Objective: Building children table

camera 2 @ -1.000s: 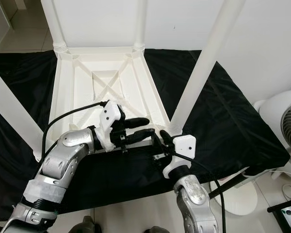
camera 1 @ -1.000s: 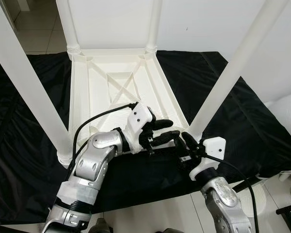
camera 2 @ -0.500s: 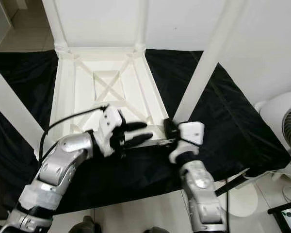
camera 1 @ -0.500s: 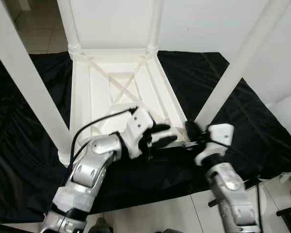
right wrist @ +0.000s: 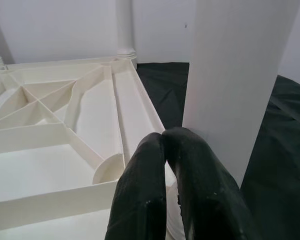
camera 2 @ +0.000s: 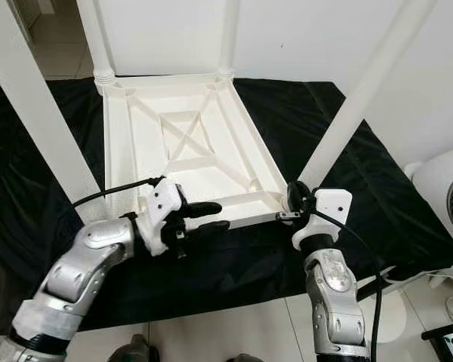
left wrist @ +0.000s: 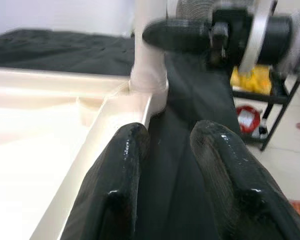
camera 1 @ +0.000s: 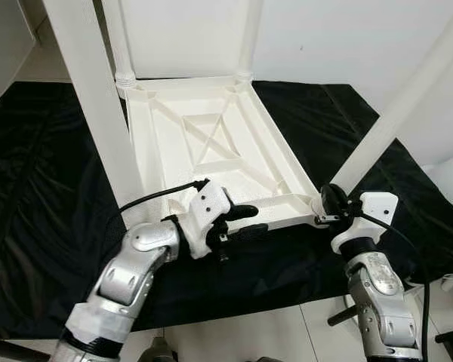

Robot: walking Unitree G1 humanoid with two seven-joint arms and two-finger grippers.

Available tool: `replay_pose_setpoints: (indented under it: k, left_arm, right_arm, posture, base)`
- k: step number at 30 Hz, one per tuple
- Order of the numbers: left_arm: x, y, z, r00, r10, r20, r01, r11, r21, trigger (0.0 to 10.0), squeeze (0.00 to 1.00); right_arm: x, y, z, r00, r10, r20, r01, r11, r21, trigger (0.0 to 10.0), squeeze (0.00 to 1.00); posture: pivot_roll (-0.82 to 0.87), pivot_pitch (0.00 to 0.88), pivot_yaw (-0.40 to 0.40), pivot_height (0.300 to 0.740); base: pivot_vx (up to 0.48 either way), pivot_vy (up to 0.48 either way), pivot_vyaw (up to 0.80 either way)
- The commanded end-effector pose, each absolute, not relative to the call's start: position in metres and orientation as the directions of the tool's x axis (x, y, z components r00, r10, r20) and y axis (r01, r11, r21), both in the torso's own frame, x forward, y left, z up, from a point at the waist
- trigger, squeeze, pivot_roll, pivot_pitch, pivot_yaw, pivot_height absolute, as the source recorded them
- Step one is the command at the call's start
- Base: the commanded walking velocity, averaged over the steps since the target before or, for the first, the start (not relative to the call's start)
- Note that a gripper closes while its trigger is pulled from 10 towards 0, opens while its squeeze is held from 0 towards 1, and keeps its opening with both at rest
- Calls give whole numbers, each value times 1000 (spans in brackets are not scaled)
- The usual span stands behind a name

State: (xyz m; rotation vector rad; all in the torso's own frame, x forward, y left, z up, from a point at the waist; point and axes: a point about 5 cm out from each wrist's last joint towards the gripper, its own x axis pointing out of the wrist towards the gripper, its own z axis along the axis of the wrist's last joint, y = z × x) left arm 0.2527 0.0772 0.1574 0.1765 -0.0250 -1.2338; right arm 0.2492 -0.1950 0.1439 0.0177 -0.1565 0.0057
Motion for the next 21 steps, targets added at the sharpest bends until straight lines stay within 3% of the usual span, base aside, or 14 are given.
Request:
replay_pose_setpoints:
  k: [1,2,6,10,13,21]
  left_arm:
    - [244,79,156,213,-972,-102,972,200,121,10000,0]
    - [233,89,151,128,-979,-160,990,116,84,10000,0]
    - [230,93,150,107,-979,-175,993,96,75,10000,0]
    - [218,122,152,57,-967,-250,998,56,11,10000,0]
    - [218,122,152,57,-967,-250,998,56,11,10000,0]
    - [198,171,156,-5,-908,-419,997,28,-70,10000,0]
  right_arm:
    - [244,-221,145,979,-117,168,117,993,10,10000,0]
    - [244,-226,146,977,-130,170,131,991,6,10000,0]
    - [244,-228,146,976,-132,171,133,991,6,10000,0]
    - [247,-232,148,975,-132,176,135,991,-6,10000,0]
    - [247,-232,148,975,-132,176,135,991,-6,10000,0]
    - [254,-234,149,977,-117,181,122,992,-15,10000,0]
  posture:
    - [46,11,-57,740]
    - [51,19,-57,740]
    - [51,19,-57,740]
    - [73,34,-62,740]
    - [73,34,-62,740]
    - [111,41,-73,740]
  base:
    - [0,0,0]
    - [0,0,0]
    - [0,0,0]
    - [0,0,0]
    - [0,0,0]
    - [0,0,0]
